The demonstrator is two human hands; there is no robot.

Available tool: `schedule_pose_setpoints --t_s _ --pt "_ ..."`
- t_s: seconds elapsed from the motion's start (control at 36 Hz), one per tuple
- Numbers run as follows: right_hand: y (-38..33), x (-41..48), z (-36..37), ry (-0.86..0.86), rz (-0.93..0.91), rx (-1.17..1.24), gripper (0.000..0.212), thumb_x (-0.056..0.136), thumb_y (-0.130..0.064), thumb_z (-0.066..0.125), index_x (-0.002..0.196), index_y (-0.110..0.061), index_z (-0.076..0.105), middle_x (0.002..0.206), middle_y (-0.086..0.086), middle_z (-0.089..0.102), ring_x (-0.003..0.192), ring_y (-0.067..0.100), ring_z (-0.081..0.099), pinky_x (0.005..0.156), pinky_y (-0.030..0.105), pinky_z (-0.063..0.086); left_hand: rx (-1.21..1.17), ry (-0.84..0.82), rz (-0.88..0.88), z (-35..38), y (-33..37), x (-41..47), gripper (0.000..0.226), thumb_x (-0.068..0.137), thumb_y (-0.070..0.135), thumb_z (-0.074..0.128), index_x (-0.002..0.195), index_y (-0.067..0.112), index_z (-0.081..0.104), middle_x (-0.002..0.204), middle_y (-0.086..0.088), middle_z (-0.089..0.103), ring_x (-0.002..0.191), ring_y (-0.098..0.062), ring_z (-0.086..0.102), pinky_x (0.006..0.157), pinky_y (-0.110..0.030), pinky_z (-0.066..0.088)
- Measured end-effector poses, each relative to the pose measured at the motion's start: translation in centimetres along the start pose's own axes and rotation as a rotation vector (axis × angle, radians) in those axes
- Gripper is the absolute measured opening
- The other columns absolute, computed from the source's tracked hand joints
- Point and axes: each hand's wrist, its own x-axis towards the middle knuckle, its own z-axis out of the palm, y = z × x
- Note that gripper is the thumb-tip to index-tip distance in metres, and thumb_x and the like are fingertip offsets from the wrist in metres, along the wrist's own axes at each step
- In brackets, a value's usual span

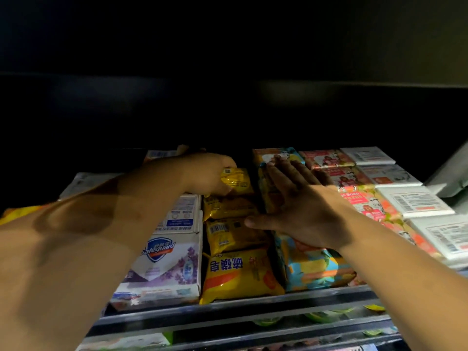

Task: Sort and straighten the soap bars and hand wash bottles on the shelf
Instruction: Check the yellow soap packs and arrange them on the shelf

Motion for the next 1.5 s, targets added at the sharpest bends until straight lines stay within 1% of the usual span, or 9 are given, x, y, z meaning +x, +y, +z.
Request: schedule_pose_setpoints --t_s 0.36,0.44,0.56,0.81,0.97,1.08,1.17,1.36,1.5 --pt "-0.8 -0.6 -0.8 -0.02 0.051 0.044 0.092 0.082 -0.083 0.025 0.159 -0.039 0.0 0.167 -0.012 -0.007 0.154 0.013 -0.008 0.123 0.039 -0.003 -0.214 0.118 0.075 -1.2 -3.7 -10.2 0.055 0.097 0.037 0.058 0.149 0.031 0.041 0.152 0.017 0.034 0.14 -0.001 0.029 0.105 -0.007 0.02" --pt "-1.2 -1.1 -1.5 0.056 0.017 0.078 0.068 0.095 -0.068 0.034 0.154 -0.036 0.03 0.163 0.001 0.029 0.149 0.027 0.025 0.12 0.045 0.022 -0.16 0.078 0.044 -1.6 -5.0 -13.3 0.056 0.098 0.037 0.059 0.149 0.024 0.042 0.157 0.006 0.036 0.145 -0.009 0.029 0.108 -0.009 0.016" --pt "-3.5 -2.4 -3.3 0.049 0.009 -0.095 0.055 0.094 -0.06 0.029 0.122 -0.027 0.063 0.11 0.014 0.07 0.101 0.037 0.065 0.08 0.042 0.054 -0.087 0.11 -0.037 -1.6 -6.5 -17.7 0.047 0.099 0.039 0.058 0.141 0.019 0.056 0.146 0.0 0.052 0.136 -0.017 0.049 0.11 -0.017 0.029" --pt "-15.4 -3.6 -5.3 -0.013 -0.168 0.016 0.053 0.098 -0.06 0.037 0.141 -0.031 0.052 0.143 -0.003 0.056 0.133 0.023 0.05 0.106 0.033 0.04 -0.215 0.158 -0.269 -1.2 -11.1 -27.7 0.065 0.094 0.072 0.035 0.149 0.038 0.039 0.149 0.011 0.047 0.137 -0.015 0.043 0.112 -0.036 0.037" --pt "-22.1 -2.8 -5.8 -0.109 -0.291 0.071 0.052 0.1 -0.06 0.042 0.147 -0.038 0.039 0.157 -0.009 0.035 0.144 0.02 0.03 0.117 0.039 0.025 -0.244 -0.005 -0.505 1.8 -15.8 -33.2 0.116 0.056 0.101 0.0 0.152 0.043 0.029 0.162 0.015 0.025 0.147 -0.012 0.028 0.118 -0.035 0.027" --pt "-25.7 -1.6 -5.2 -0.172 -0.337 0.07 0.062 0.097 -0.062 0.045 0.153 -0.042 0.028 0.164 -0.008 0.024 0.147 0.024 0.026 0.12 0.044 0.02 -0.422 0.05 -0.51 3.4 -16.2 -34.1 0.078 0.082 0.086 0.023 0.149 0.048 0.034 0.161 0.026 0.009 0.131 -0.007 0.051 0.11 -0.045 0.036" --pt "-28.0 -0.6 -5.2 -0.208 -0.341 0.086 0.064 0.096 -0.062 0.049 0.153 -0.038 0.031 0.163 -0.005 0.027 0.146 0.024 0.029 0.118 0.039 0.028 -0.38 0.055 -0.518 3.7 -16.0 -33.4 0.059 0.096 0.069 0.034 0.149 0.044 0.034 0.161 0.03 -0.001 0.143 -0.012 0.035 0.112 -0.053 0.03" --pt "-32.2 2.9 -5.0 -0.258 -0.351 0.016 0.066 0.097 -0.052 0.056 0.155 -0.034 0.03 0.161 -0.003 0.034 0.145 0.023 0.034 0.115 0.033 0.031 -0.296 -0.039 -0.484 2.8 -16.5 -31.7 0.063 0.101 0.064 0.029 0.156 0.043 0.008 0.165 0.022 -0.001 0.153 -0.02 0.005 0.119 -0.055 0.008" --pt "-33.0 6.9 -2.8 -0.394 -0.254 0.086 0.076 0.086 -0.047 0.066 0.153 -0.04 0.031 0.161 0.0 0.032 0.146 0.028 0.033 0.12 0.049 0.026 -0.164 -0.041 -0.499 3.6 -15.2 -31.2 0.058 0.103 0.056 0.02 0.157 0.036 0.011 0.166 0.014 0.006 0.152 -0.026 0.012 0.117 -0.053 0.018"
